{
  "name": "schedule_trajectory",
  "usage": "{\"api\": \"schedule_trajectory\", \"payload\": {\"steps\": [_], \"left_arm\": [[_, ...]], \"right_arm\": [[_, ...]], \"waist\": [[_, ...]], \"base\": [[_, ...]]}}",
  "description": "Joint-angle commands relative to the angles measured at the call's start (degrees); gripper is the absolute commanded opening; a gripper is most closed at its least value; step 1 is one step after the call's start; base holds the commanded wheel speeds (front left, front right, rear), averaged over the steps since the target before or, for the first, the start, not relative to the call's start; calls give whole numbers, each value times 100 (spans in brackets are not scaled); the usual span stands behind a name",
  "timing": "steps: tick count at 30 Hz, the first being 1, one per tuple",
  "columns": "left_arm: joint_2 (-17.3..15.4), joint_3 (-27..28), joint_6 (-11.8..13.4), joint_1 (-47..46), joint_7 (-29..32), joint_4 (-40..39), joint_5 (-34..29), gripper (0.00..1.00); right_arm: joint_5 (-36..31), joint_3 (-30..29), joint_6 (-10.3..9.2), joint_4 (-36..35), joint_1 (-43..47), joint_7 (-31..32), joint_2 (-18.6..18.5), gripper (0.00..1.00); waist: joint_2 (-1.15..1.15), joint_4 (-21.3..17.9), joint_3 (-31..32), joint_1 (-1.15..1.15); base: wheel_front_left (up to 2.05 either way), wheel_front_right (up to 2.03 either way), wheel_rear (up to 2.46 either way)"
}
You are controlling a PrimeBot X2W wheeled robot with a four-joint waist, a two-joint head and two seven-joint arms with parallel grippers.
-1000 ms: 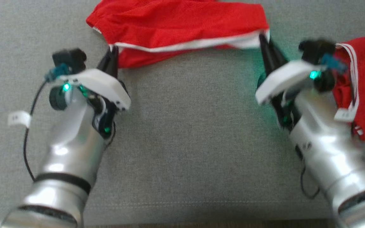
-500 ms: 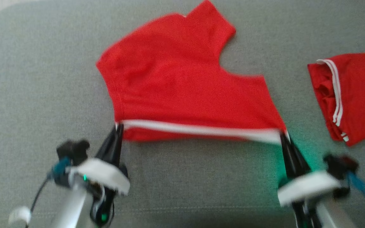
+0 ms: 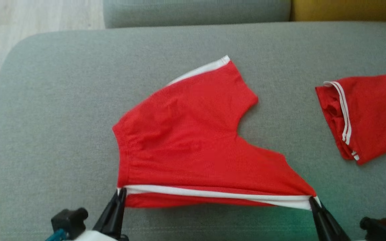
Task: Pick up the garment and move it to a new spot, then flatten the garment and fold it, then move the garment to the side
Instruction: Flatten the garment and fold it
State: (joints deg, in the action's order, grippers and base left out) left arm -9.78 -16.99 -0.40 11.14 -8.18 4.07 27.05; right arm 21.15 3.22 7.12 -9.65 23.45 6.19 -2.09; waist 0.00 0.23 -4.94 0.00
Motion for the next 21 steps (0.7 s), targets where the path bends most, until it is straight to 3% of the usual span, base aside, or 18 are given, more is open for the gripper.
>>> {"api": "schedule_trajectory", "payload": {"steps": [1, 5, 10, 21], "left_arm": [[-132, 324, 90, -190, -12, -207, 40, 0], [-134, 263, 158, -203, 186, -359, 41, 0], [-3, 191, 188, -690, 460, -259, 122, 0], [350, 164, -185, -2819, 1073, 671, 663, 0]], "right_arm": [[-33, -32, 36, -235, -148, 1, -87, 0], [-85, -166, 36, -288, -345, 154, -81, 0], [-106, -241, 36, 90, -1284, 254, -105, 0], [145, 325, 36, 2326, -4663, 276, -851, 0]], "waist": [[0, 32, 29, 0], [0, 86, 64, 0], [0, 220, -82, 0], [0, 696, -1154, 0]], "base": [[0, 0, 0], [0, 0, 0], [0, 0, 0], [0, 0, 0]]}}
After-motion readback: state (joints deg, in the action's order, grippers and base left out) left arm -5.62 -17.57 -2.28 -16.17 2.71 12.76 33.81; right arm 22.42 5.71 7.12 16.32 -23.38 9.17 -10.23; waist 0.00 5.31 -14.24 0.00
